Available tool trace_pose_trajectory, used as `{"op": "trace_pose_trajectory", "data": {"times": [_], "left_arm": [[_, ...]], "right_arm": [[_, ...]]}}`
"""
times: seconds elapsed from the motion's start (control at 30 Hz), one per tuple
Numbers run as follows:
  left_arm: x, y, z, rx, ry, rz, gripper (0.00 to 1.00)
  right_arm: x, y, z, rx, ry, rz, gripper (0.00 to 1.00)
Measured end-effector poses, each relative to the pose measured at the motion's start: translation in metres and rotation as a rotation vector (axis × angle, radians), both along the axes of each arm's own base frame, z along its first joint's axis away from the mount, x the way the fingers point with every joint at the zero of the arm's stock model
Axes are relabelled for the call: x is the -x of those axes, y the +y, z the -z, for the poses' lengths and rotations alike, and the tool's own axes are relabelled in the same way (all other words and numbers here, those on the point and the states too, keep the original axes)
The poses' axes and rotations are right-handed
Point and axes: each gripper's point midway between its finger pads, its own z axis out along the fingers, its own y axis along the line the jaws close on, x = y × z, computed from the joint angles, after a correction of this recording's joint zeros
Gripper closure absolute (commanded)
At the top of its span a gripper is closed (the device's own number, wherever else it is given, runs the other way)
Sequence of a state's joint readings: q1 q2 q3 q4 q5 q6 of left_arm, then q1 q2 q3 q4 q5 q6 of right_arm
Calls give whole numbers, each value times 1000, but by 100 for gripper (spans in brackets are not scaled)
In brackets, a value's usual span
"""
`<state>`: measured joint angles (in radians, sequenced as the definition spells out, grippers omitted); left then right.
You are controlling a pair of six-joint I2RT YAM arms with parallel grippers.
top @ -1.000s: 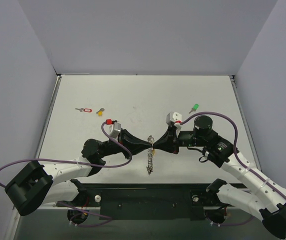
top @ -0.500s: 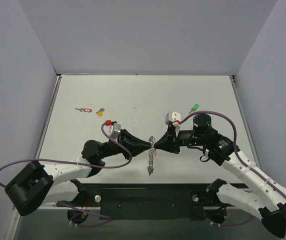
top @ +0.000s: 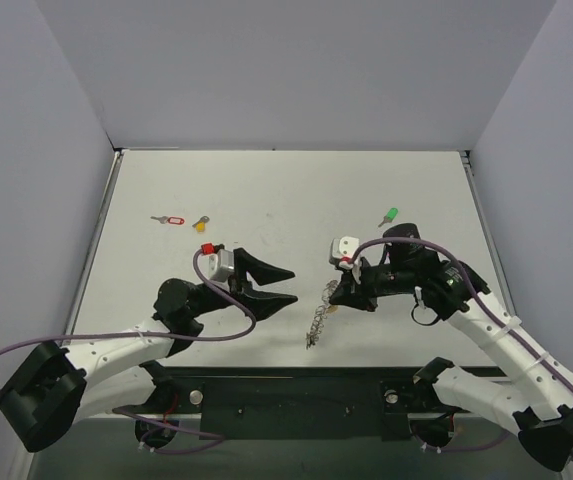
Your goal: Put the keys on the keyring
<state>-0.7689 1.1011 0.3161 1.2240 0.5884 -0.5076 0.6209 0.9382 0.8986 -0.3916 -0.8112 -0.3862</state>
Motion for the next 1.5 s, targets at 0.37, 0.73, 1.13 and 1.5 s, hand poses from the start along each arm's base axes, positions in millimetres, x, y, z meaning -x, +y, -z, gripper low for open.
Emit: {"op": "trace_pose_trajectory", "data": {"times": [0.37, 0.73, 1.13, 1.5], "left_arm": [[-1, -36, 5, -223, -202, 15, 32], [14, -107, 43, -287, -204, 126, 55], [49, -149, 43, -230, -198, 151, 58], [37, -164, 56, -257, -195, 63, 59]], "right_arm": [[19, -75, 4, 467, -182, -297, 100], [31, -122, 10, 622, -233, -368, 100], [38, -134, 25, 629, -177, -301, 100], [34, -130, 23, 600, -155, -240, 100]]}}
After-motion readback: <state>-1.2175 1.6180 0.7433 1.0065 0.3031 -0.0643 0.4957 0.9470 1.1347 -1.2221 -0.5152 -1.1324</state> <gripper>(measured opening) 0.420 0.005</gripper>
